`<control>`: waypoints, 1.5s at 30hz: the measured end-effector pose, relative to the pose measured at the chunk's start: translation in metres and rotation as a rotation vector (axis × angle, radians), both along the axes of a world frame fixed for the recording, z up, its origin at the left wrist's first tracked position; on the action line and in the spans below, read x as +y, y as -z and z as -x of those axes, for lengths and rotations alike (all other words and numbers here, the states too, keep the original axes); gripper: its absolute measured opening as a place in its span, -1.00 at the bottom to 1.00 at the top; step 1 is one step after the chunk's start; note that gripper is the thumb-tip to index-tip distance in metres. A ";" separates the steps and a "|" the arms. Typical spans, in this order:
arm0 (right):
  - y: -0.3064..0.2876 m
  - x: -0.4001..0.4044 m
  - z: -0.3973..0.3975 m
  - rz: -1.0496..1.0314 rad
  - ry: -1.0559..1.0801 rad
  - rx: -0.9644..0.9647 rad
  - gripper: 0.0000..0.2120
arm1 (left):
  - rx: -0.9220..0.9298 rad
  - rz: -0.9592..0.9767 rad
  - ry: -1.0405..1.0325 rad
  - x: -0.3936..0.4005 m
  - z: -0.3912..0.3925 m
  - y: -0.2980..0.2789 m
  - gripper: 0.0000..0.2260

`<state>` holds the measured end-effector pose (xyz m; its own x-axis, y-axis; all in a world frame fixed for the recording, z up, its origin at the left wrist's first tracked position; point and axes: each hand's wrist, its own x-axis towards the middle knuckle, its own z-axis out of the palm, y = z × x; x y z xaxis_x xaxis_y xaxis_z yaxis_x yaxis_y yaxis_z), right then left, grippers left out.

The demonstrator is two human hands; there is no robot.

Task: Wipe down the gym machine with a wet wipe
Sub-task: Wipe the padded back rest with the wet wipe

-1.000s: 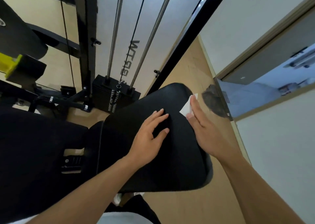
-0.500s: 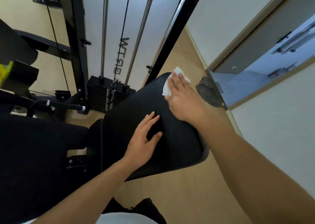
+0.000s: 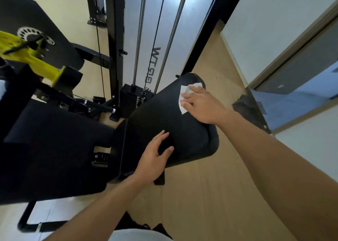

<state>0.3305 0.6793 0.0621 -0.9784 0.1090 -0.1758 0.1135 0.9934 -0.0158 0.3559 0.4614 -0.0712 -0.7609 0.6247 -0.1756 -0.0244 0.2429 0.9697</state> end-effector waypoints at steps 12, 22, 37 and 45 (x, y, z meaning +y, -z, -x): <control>0.024 -0.048 -0.116 -0.170 -0.316 0.132 -0.69 | 0.021 -0.045 -0.094 -0.024 -0.087 0.010 -0.50; 0.041 -0.089 -0.106 -0.401 -0.475 -0.162 -0.59 | -0.028 -0.038 -0.153 -0.045 -0.100 0.021 -0.54; 0.029 -0.120 -0.052 -0.405 -0.474 -0.475 -0.64 | -0.113 -0.065 -0.195 -0.045 -0.022 0.036 -0.58; 0.046 -0.064 0.041 -0.502 -0.148 -0.451 -0.46 | -0.107 -0.032 -0.071 -0.045 0.048 0.034 -0.57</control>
